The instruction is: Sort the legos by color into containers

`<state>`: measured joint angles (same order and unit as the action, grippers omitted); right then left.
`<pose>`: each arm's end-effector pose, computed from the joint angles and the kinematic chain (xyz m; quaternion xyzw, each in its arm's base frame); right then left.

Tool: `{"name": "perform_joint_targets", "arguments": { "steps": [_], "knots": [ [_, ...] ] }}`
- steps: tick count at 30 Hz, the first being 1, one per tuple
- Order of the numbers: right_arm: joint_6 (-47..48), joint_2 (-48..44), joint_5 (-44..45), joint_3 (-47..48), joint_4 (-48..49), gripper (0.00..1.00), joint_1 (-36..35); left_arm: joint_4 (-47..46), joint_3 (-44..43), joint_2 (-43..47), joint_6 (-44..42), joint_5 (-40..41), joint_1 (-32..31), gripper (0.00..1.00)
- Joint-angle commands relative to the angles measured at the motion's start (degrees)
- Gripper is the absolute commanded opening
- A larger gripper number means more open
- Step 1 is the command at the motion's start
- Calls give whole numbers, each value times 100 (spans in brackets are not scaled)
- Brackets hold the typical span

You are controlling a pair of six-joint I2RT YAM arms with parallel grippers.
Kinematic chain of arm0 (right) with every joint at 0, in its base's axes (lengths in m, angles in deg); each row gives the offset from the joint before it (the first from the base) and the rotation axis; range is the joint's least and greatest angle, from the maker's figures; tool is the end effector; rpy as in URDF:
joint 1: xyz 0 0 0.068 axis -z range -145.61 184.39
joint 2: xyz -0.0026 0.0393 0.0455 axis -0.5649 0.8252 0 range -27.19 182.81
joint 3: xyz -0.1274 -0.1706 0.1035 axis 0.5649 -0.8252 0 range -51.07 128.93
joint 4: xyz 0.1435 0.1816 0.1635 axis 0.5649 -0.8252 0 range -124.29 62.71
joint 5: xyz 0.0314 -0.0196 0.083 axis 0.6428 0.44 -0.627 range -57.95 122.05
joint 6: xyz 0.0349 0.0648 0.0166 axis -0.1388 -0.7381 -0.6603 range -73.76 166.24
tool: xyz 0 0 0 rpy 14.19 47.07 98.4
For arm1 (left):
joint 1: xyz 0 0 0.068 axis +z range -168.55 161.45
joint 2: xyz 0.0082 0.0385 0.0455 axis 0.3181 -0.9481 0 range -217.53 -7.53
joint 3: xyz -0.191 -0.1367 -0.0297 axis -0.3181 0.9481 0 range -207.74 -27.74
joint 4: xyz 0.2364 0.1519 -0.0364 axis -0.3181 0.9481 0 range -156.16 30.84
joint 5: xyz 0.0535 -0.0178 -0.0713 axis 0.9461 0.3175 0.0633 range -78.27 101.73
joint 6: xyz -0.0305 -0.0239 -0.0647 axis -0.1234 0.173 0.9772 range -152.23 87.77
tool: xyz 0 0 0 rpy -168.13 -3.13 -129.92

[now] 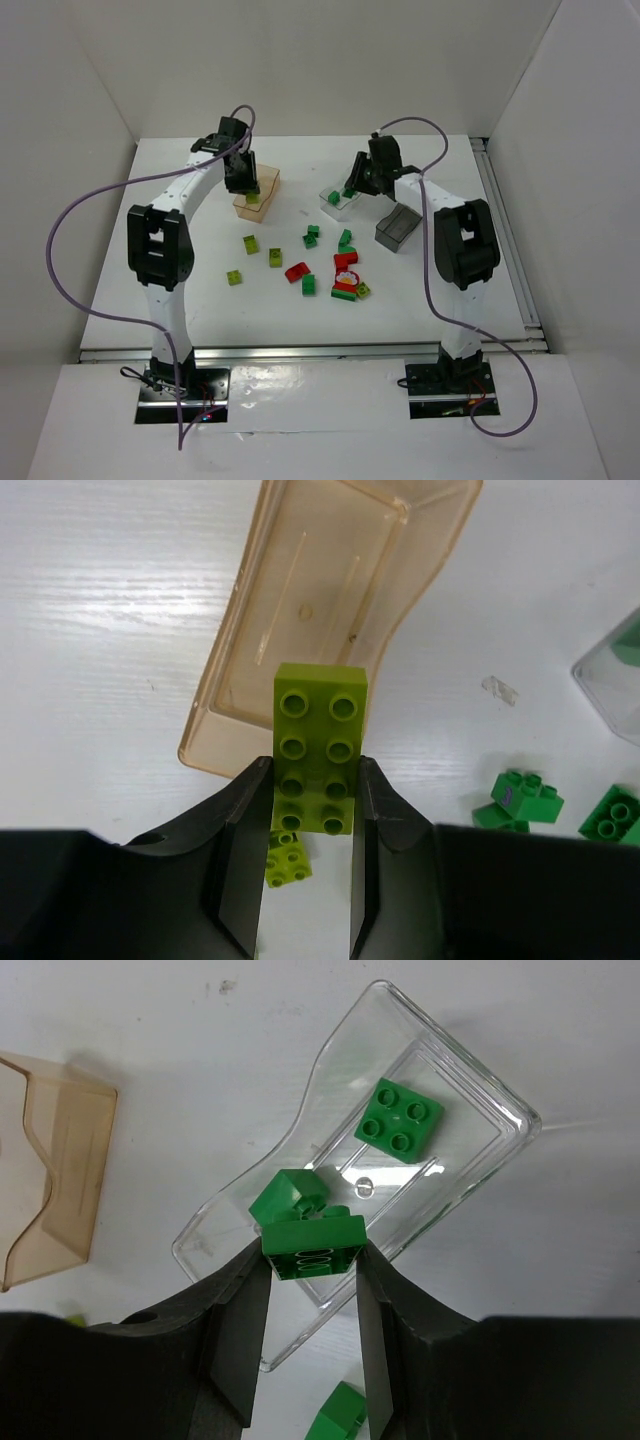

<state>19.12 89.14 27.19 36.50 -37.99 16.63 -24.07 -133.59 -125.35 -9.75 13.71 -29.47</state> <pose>0.4656 0.1548 0.1527 0.0557 0.9019 0.1982 0.3796 0.4729 -0.0891 0.2054 -0.1011 0.9457 -0.0729 0.3002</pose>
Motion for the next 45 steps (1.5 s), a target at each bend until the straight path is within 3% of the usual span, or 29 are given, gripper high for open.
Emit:
{"name": "perform_joint_targets", "arguments": {
  "steps": [1,2,3,5,6,10,13,19,23,25,36,43,44,45],
  "knots": [
    [180,12,170,410,-117,43,-105,10,-323,-127,-16,373,-7,5],
    [232,12,170,410,-117,49,-105,71,-419,-206,-16,373,-7,12],
    [233,12,170,488,-117,55,-157,72,-420,-206,-16,373,-7,34],
    [286,12,240,586,-248,69,-158,72,-481,-268,-16,321,-7,57],
    [286,12,301,655,-248,69,-158,72,-481,-268,-16,321,-59,72],
    [338,-198,354,604,-248,71,-158,133,-534,-268,-68,321,-112,82],
    [338,-575,477,376,-301,71,-210,221,-595,-111,-68,565,-173,82],
    [522,-1937,925,-933,-81,78,-597,221,984,1372,686,1251,-455,66],
    [471,-2447,996,-1654,-187,88,-729,64,2311,1893,1923,1288,-455,74],
    [470,-2554,996,-1900,-318,89,-790,-104,2726,1894,2128,1235,-525,81],
    [365,-2879,882,-2315,-319,89,-1019,-789,3245,1271,2735,1367,-684,77],
    [417,-2879,830,-2367,-371,88,-1019,-921,3131,867,2630,1367,-684,61],
    [417,-2879,829,-2367,-372,88,-1019,-921,3070,866,2630,1367,-684,56],
    [417,-2879,829,-2367,-372,88,-1019,-921,3070,866,2630,1367,-684,46]
  ]
}}
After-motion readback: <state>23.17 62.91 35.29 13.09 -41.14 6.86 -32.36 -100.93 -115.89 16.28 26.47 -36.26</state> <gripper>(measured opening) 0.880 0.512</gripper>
